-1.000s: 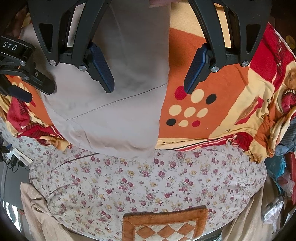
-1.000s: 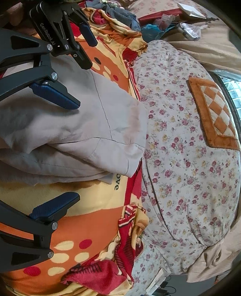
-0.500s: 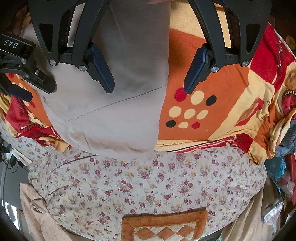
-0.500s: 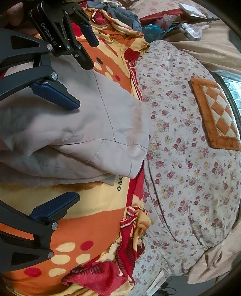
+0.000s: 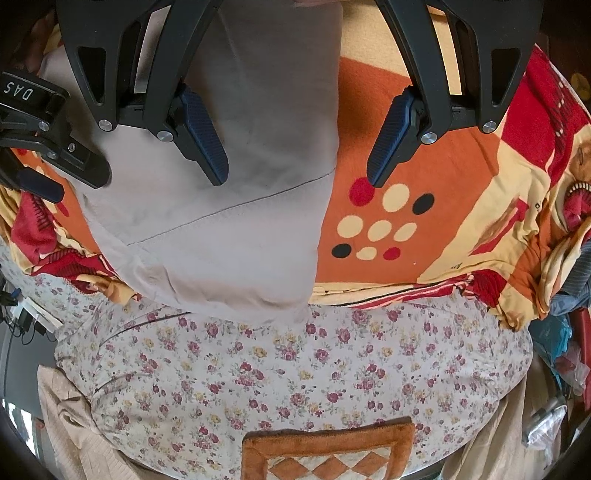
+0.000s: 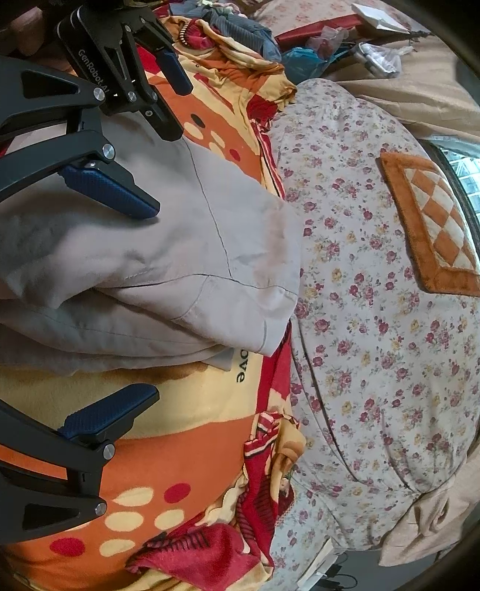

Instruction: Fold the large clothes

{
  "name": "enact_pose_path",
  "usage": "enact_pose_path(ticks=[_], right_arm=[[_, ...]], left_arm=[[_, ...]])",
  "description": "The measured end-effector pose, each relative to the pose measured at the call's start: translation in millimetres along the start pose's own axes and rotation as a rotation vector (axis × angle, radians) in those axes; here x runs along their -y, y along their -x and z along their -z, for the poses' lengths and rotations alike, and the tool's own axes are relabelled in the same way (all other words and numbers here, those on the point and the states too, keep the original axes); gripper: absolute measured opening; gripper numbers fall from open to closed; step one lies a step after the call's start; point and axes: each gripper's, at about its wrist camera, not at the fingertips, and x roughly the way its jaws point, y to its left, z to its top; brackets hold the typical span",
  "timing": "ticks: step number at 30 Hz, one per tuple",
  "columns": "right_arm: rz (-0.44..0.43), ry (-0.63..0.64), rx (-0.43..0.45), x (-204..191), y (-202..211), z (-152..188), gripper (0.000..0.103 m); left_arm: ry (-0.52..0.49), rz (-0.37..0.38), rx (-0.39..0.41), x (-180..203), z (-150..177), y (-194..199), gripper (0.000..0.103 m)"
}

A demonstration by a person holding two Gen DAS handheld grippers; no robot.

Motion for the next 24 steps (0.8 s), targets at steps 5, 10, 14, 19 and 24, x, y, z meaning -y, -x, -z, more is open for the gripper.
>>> enact_pose_path(ticks=[5, 10, 14, 19, 24], right_arm=[[-0.001, 0.0, -0.002, -0.8, -0.3, 0.3, 0.089], [-0.001, 0.0, -0.003, -1.8, -0.6, 1.4, 0.089], [0.001, -0.001, -0.003, -2.0, -0.4, 0.8, 0.089], [-0.005, 0.007, -0.007, -2.3, -2.5, 2.8, 0.089], [-0.013, 0.005, -0.012, -2.2, -2.0, 3.4, 0.089]], left_arm=[[0.0, 0.0, -0.001, 0.0, 0.1, 0.1, 0.078], [0.0, 0.001, -0.001, -0.2, 0.1, 0.0, 0.078], [0.001, 0.002, -0.004, 0.1, 0.4, -0.1, 0.078], [0.003, 0.011, -0.002, 0.5, 1.2, -0.4, 0.078], [0.018, 0.029, 0.026, -4.3, -1.7, 5.1, 0.078]])
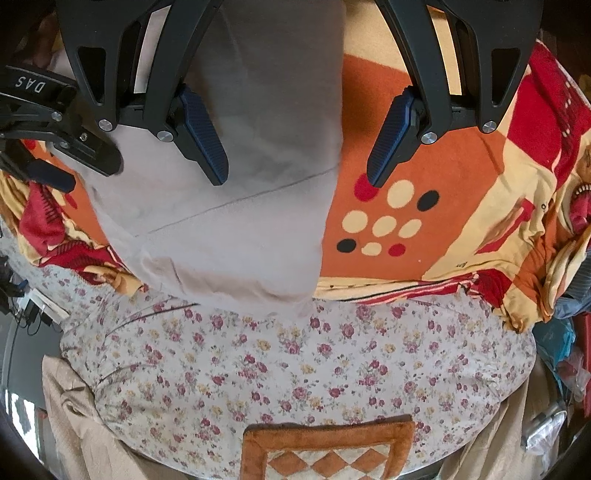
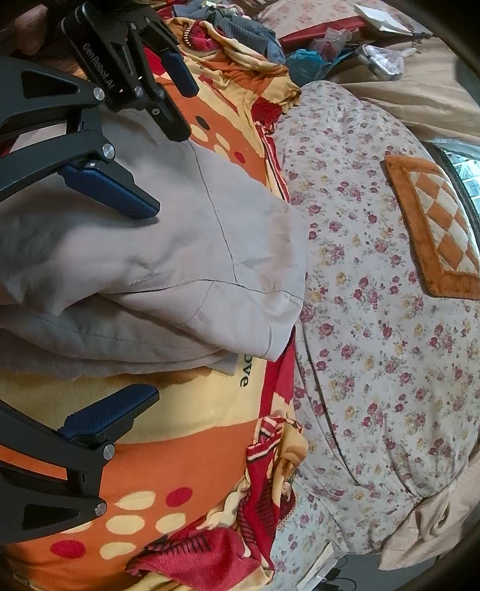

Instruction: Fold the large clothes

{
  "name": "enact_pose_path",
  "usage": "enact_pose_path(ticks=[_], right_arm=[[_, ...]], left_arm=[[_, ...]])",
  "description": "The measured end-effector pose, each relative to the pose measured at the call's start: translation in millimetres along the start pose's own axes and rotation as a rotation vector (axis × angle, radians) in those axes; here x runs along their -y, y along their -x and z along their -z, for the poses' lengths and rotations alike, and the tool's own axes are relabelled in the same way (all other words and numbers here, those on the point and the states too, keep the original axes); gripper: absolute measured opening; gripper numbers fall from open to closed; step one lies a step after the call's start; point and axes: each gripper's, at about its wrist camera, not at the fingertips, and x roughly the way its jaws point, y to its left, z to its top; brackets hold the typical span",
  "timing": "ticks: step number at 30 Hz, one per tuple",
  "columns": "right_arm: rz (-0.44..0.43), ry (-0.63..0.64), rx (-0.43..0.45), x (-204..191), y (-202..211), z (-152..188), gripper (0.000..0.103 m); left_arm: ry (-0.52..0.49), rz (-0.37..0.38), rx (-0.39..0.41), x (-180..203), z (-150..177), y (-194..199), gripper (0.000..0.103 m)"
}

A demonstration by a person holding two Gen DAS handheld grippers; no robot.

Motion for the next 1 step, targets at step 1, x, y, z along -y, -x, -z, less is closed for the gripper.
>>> enact_pose_path(ticks=[1], right_arm=[[-0.008, 0.001, -0.009, 2.1, 0.5, -1.5, 0.089]], left_arm=[[-0.001, -0.01, 0.005, -3.0, -1.8, 1.3, 0.078]])
